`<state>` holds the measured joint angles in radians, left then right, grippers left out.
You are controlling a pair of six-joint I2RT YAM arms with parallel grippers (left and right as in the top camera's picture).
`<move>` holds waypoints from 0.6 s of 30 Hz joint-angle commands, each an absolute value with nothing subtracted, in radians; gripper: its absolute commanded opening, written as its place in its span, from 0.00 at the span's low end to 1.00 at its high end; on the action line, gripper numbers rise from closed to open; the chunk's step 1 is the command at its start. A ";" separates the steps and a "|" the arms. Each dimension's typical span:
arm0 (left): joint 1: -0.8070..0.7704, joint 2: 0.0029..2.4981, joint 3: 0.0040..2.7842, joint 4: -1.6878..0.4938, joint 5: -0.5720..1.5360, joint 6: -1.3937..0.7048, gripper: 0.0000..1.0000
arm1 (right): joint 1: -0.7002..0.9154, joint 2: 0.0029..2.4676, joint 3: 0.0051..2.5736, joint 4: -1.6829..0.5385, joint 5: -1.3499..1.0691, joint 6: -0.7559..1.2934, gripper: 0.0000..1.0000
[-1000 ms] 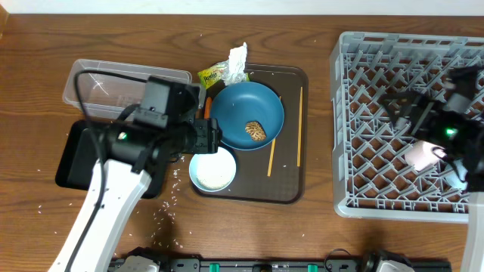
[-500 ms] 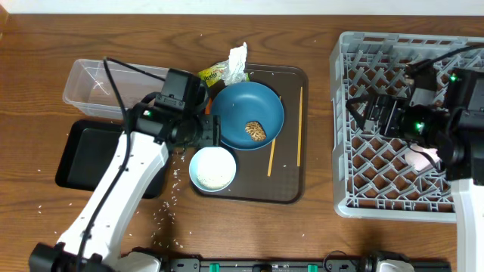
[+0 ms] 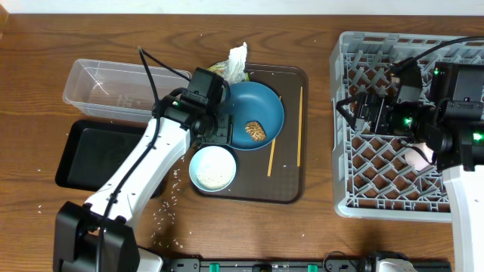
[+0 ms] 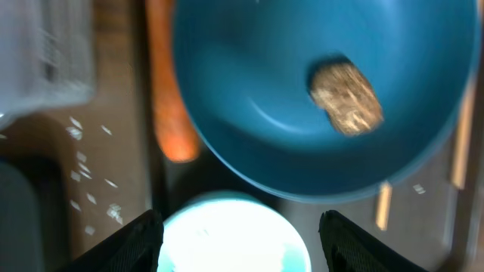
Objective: Sort waste into correct bins and load items into the dishwasher rack
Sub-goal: 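Grasp the rim of the teal bowl with the left gripper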
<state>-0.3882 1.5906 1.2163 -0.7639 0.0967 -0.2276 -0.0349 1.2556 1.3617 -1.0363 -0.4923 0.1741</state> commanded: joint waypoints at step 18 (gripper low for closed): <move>-0.385 1.809 1.206 -0.575 0.133 -0.245 0.48 | 0.001 1.262 1.365 -1.040 -0.490 0.163 0.93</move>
<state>-0.3874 1.8050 1.2163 -0.5892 0.0650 -0.2401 -0.0086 1.2560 1.3617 -1.0439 -0.4927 0.1741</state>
